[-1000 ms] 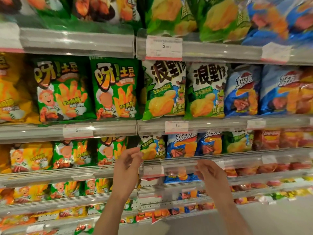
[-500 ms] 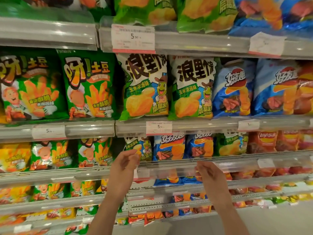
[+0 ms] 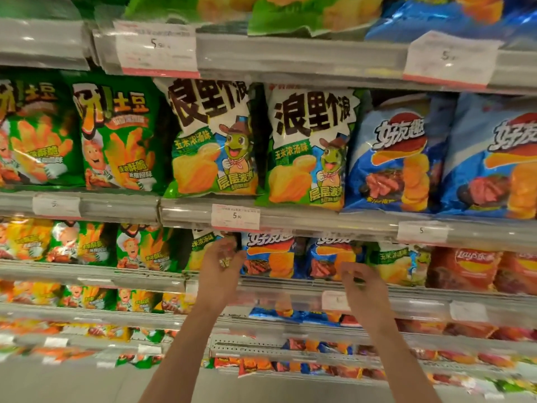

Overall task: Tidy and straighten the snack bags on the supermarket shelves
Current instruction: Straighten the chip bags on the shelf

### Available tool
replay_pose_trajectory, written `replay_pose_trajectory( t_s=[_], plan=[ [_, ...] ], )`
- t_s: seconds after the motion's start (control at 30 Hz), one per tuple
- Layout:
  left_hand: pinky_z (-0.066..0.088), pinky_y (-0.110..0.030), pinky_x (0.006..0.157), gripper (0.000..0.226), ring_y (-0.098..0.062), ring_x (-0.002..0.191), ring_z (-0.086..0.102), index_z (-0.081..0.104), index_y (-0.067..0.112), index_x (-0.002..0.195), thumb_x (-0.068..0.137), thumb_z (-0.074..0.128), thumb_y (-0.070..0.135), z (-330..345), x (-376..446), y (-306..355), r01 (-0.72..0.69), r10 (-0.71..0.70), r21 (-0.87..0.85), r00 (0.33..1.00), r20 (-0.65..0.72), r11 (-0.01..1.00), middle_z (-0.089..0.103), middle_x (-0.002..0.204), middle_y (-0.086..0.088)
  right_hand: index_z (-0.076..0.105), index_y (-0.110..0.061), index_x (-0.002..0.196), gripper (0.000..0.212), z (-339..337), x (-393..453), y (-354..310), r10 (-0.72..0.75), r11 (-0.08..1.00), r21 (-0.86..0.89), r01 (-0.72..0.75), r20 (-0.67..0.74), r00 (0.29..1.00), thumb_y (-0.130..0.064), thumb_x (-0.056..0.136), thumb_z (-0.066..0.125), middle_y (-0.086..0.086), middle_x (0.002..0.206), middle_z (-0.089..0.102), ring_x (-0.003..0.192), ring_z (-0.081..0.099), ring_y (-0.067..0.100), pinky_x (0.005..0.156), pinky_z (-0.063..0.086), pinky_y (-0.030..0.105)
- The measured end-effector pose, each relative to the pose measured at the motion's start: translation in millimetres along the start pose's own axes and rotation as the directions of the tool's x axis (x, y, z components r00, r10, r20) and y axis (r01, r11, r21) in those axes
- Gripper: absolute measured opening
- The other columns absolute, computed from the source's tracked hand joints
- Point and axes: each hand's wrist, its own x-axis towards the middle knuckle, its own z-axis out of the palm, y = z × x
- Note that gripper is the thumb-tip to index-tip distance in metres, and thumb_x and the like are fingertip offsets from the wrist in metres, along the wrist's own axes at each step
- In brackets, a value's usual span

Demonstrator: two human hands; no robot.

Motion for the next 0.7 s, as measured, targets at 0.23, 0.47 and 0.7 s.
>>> replay_pose_trajectory(
  t_s=[0.23, 0.47, 0.7],
  plan=[
    [0.05, -0.015, 0.079, 0.037, -0.003, 0.096, 0.062, 0.056, 0.017, 0.128, 0.095, 0.073, 0.019, 24.4, 17.2, -5.2, -0.086, 0.074, 0.089, 0.989, 0.13, 0.992, 0.067, 0.115, 0.001, 0.069, -0.011, 0.085, 0.016, 17.5, 18.2, 3.5, -0.065, 0.98, -0.181, 0.083, 0.104, 0.992, -0.023, 0.095, 0.071, 0.012, 0.088, 0.066, 0.09, 0.063, 0.031, 0.08, 0.055, 0.04],
    [0.051, -0.044, 0.105, 0.052, -0.019, 0.121, 0.064, 0.053, 0.013, 0.139, 0.094, 0.073, 0.028, 22.3, 29.1, -16.6, -0.087, 0.064, 0.105, 0.977, 0.204, 0.991, 0.068, 0.13, -0.001, 0.066, -0.018, 0.117, 0.022, 43.6, 18.1, -14.4, -0.028, 0.993, -0.108, 0.051, 0.203, 0.979, -0.029, 0.098, 0.068, -0.002, 0.102, 0.069, 0.089, 0.066, 0.005, 0.073, 0.047, 0.006],
    [0.058, -0.025, 0.089, 0.042, 0.001, 0.104, 0.069, 0.058, 0.022, 0.131, 0.093, 0.074, 0.03, 18.8, 39.4, -23.6, -0.114, 0.092, 0.081, 0.968, 0.233, 0.99, 0.072, 0.118, 0.013, 0.062, -0.01, 0.125, 0.036, 84.1, 17.8, -33.7, -0.027, 0.986, -0.152, 0.075, 0.295, 0.955, -0.038, 0.102, 0.059, 0.006, 0.111, 0.07, 0.104, 0.067, 0.023, 0.093, 0.053, 0.037]
  ],
)
